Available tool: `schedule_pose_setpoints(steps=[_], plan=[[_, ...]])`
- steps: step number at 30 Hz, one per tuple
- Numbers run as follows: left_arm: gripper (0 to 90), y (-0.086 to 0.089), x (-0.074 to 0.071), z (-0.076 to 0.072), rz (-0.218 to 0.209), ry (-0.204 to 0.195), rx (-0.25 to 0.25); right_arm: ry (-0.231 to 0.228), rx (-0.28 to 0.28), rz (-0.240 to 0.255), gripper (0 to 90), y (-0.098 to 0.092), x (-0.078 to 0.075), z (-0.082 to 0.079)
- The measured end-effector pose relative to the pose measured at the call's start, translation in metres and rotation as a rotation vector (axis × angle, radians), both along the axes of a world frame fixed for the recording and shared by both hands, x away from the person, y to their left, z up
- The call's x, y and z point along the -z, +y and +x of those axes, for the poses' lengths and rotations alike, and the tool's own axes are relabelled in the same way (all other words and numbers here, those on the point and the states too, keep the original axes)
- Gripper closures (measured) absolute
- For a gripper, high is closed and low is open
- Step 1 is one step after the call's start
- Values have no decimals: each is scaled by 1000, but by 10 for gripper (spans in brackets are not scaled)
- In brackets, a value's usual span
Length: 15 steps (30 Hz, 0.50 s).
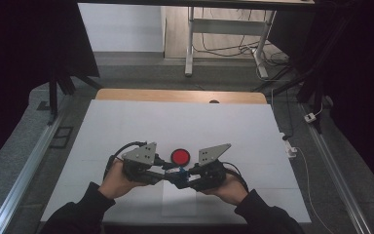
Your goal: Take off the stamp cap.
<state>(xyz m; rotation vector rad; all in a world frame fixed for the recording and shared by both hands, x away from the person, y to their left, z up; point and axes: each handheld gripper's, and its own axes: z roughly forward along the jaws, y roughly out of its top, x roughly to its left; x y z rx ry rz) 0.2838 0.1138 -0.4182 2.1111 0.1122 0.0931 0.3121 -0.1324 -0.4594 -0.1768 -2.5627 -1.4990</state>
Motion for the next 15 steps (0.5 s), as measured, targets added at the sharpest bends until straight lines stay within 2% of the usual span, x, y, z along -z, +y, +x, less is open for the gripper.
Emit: schedule_pose_setpoints(steps=[4,12,15], plan=[[699,0,-1,0,-9,-6,-4,8,1,9,682,-1,0,1],[700,2,-2,-1,-13,-22,-10,107,35,9,683,-1,0,3],[700,3,-2,1,-26,5,0,90,30,8,686,-1,-1,2]])
